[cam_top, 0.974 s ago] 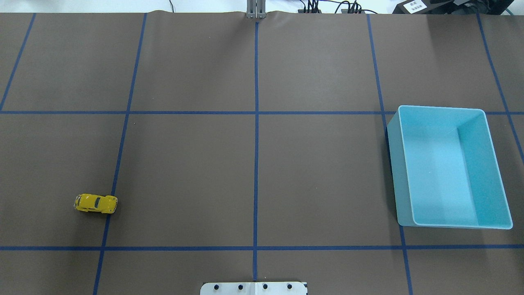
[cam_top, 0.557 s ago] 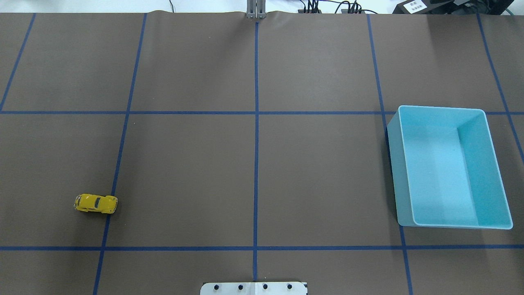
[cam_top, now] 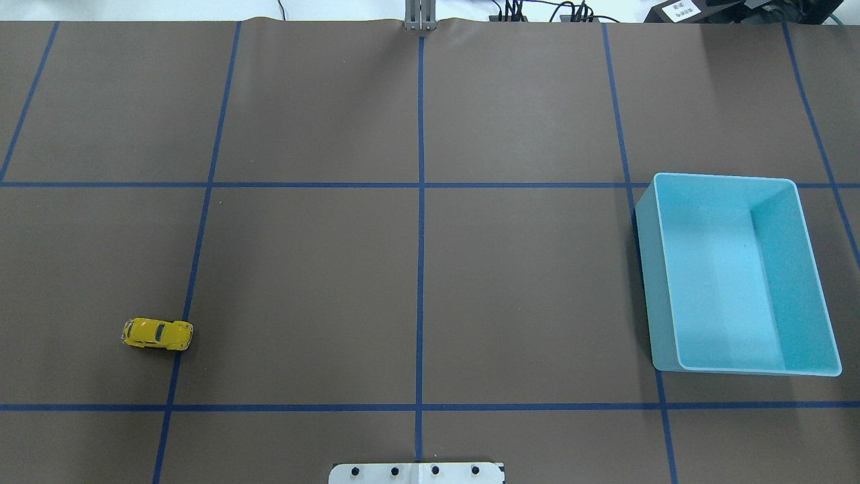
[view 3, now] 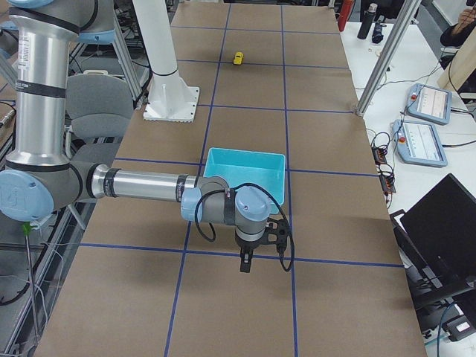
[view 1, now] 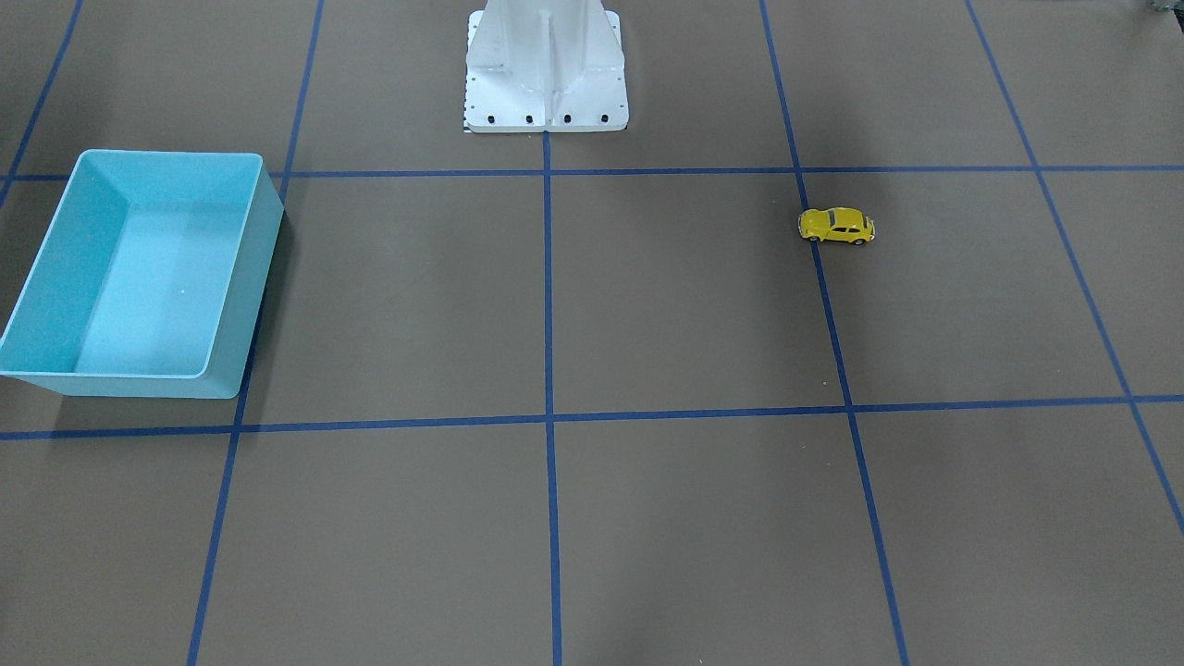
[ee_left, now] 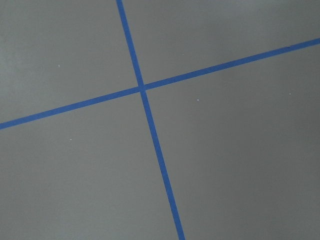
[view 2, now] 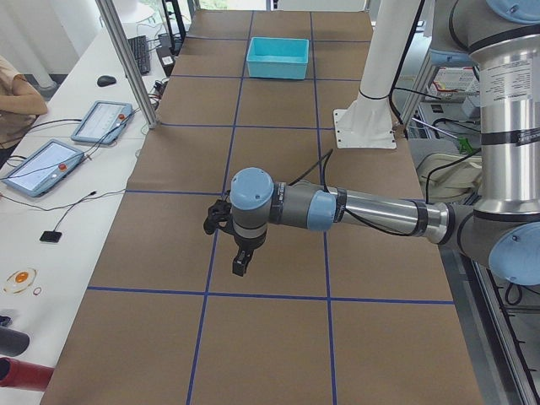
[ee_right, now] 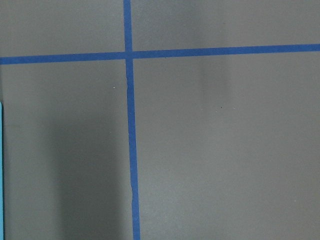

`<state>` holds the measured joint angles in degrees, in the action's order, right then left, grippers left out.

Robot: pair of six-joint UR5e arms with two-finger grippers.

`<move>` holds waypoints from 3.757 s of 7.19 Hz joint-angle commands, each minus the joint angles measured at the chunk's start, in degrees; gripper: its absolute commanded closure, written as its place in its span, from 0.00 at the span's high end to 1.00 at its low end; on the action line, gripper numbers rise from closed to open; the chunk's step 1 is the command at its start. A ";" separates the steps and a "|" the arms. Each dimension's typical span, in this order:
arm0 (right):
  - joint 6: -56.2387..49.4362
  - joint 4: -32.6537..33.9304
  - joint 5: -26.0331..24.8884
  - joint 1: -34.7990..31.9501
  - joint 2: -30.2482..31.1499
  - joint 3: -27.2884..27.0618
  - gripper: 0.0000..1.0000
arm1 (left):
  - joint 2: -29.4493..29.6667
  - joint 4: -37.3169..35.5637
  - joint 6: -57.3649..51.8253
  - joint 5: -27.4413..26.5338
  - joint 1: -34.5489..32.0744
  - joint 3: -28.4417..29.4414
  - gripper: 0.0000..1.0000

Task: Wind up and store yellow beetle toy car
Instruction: 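Lower the left gripper down over the yellow beetle toy car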

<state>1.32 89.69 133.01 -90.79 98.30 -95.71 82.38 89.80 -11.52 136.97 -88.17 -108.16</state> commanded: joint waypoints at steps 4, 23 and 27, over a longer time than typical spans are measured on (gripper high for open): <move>0.26 -0.04 -0.20 0.00 0.05 1.05 1.00 | 3.73 -0.68 0.18 -6.51 22.20 -13.46 1.00; 0.70 0.05 -0.12 0.09 -0.57 1.67 1.00 | 23.87 -33.20 -14.76 -44.52 64.35 -12.27 0.99; 0.70 0.05 -0.12 0.09 -0.57 1.93 1.00 | 25.37 -27.32 -15.64 -42.68 64.61 -6.98 0.98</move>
<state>2.02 89.70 132.89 -90.70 97.73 -93.91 107.71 60.79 -26.94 93.39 -23.65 -116.25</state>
